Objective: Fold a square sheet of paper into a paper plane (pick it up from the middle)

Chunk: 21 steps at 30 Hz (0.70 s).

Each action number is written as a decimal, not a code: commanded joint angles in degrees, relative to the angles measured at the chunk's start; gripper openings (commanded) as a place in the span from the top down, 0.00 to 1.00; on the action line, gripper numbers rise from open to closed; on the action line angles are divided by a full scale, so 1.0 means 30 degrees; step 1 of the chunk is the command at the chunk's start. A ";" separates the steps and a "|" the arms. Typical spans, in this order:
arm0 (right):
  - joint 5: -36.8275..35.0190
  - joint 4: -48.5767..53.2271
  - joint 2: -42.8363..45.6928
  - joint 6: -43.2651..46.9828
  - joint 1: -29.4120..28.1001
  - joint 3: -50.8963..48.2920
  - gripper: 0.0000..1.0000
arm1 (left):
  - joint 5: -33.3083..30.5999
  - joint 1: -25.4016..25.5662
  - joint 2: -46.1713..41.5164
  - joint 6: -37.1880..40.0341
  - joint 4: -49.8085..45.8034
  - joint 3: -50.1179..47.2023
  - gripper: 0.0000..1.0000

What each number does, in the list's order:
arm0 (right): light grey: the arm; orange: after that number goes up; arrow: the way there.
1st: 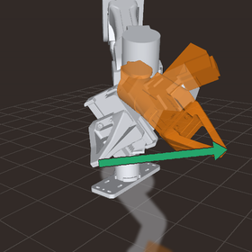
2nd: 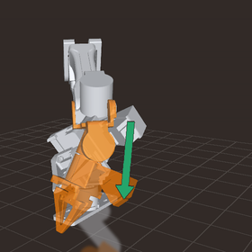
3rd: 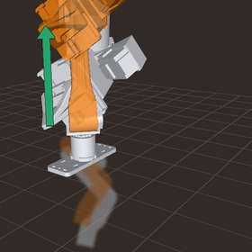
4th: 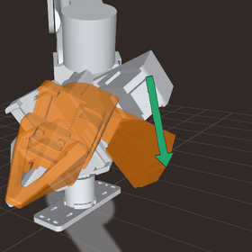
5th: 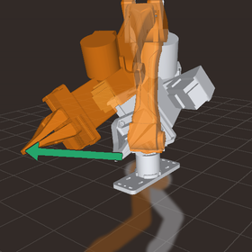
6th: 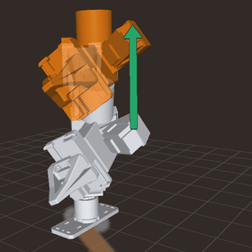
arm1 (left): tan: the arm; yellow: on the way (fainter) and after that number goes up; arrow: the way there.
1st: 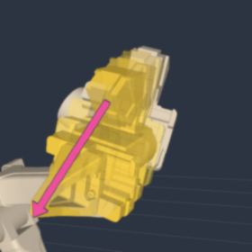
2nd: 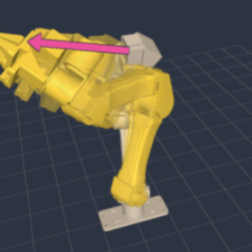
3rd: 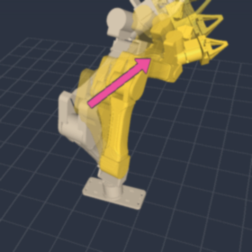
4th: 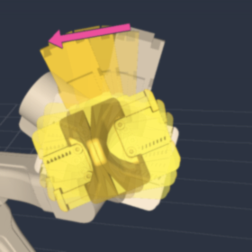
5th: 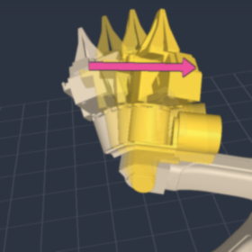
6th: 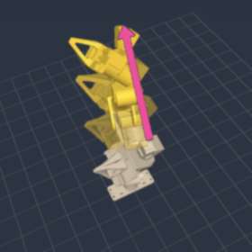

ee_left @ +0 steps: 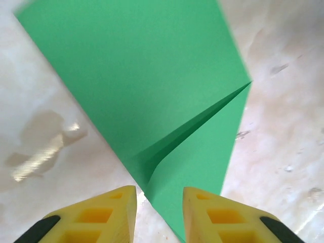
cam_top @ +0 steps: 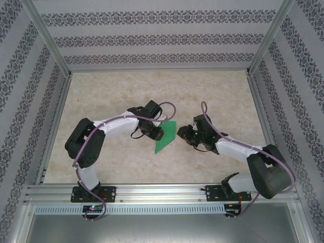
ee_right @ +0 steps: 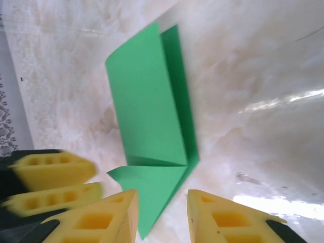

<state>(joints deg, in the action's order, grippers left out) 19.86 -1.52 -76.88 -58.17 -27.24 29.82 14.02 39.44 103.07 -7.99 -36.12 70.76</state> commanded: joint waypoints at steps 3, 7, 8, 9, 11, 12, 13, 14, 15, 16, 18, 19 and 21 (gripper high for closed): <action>0.1025 0.0435 -0.0434 0.1374 0.0181 0.0606 0.65 | -0.0729 -0.0198 -0.1804 -0.0417 -0.1041 0.0707 0.71; 0.1805 -0.0490 -0.1211 0.1253 0.0147 0.0774 0.61 | 0.1309 -0.0198 -0.2006 -0.0641 -0.0618 0.0390 0.81; 0.1928 -0.0721 -0.1442 0.1177 0.0120 0.0807 0.61 | 0.1874 -0.0198 -0.1888 -0.0727 -0.0371 0.0224 0.83; 0.1972 -0.0897 -0.1616 0.1146 0.0102 0.0811 0.60 | 0.2213 -0.0168 -0.1732 -0.0764 -0.0228 0.0125 0.85; 0.2255 -0.1367 -0.2108 0.0978 0.0059 0.0911 0.59 | 0.2600 -0.0168 -0.1198 -0.0936 0.0022 -0.0044 0.88; 0.2407 -0.1571 -0.2289 0.0974 0.0007 0.0970 0.59 | 0.2655 -0.0168 -0.0935 -0.1010 0.0079 -0.0085 0.89; 0.2510 -0.1655 -0.2573 0.0963 -0.0045 0.1080 0.59 | 0.2651 -0.0168 -0.0688 -0.1126 0.0192 -0.0113 0.90; 0.2563 -0.1690 -0.2832 0.0979 -0.0109 0.1201 0.58 | 0.2566 -0.0168 -0.0445 -0.1197 0.0269 -0.0119 0.91; 0.2581 -0.1768 -0.3006 0.0963 -0.0172 0.1275 0.58 | 0.2530 -0.0168 -0.0254 -0.1210 0.0319 -0.0106 0.91; 0.2608 -0.1913 -0.3238 0.0937 -0.0255 0.1351 0.58 | 0.2477 -0.0168 -0.0085 -0.1199 0.0350 -0.0095 0.91; 0.2709 -0.2208 -0.3633 0.0826 -0.0379 0.1492 0.58 | 0.2417 -0.0168 0.0197 -0.1133 0.0385 -0.0063 0.92; 0.2748 -0.2287 -0.3858 0.0791 -0.0461 0.1610 0.58 | 0.2339 -0.0168 0.0354 -0.1076 0.0368 -0.0062 0.92; 0.2780 -0.2438 -0.4222 0.0711 -0.0582 0.1791 0.58 | 0.2073 -0.0168 0.0685 -0.0968 0.0275 -0.0025 0.93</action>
<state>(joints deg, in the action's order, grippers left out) 27.11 -5.91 -88.29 -55.81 -28.25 33.50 20.25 39.42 104.27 -10.63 -36.51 70.98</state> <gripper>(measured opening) 0.422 0.075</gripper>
